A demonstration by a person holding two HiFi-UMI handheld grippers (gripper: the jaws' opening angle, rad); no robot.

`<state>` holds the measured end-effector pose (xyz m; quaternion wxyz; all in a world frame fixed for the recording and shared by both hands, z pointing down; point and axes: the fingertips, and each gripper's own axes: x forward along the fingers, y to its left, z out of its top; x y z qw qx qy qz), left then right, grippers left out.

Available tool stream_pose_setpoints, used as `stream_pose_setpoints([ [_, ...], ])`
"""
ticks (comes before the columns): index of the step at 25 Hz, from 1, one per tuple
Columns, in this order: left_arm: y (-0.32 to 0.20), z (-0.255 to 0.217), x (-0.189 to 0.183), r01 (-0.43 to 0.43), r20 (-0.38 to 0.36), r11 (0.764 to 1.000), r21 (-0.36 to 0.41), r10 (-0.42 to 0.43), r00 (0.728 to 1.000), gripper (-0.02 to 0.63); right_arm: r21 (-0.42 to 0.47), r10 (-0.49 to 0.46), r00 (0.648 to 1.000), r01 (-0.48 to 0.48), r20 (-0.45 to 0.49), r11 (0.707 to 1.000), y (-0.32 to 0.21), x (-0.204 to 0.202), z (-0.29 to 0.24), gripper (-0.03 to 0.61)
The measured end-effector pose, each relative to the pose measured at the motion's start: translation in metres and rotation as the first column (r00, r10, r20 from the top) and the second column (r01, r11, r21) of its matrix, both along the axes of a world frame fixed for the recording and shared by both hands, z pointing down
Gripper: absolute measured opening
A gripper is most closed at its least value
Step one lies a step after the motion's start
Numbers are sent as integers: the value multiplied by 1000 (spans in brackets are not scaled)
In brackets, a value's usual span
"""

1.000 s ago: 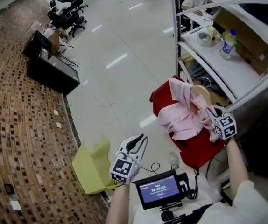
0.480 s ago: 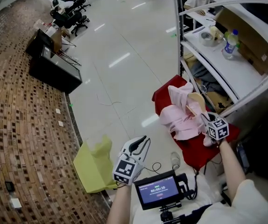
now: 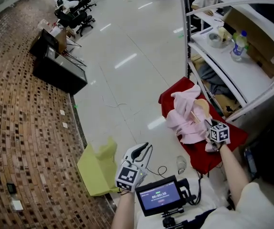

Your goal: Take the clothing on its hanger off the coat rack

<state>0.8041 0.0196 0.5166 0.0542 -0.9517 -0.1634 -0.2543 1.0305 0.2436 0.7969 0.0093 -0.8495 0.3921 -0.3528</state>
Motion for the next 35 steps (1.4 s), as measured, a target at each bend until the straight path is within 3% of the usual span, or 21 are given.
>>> stream_pose_setpoints([
  [10,-16,9,-4,44,27,999,12,-44,999,55,-38,85,987,-81,138,996,-3,13,70,44],
  [15,-33,15,-5,83,44,996,14,-83,996,57,62,98,972,-113,214,992,-18,18,87,44],
  [22,-48,26,1,116,68,993,15,-117,991,55,183,150,927,-223,343,958,-32,34,113,43],
  [29,-74,38,2,141,98,990,9,-141,985,57,104,221,881,-288,418,952,-39,29,150,43],
  [35,-79,43,9,151,81,988,4,-151,985,57,-21,242,872,-258,426,966,-32,28,186,41],
])
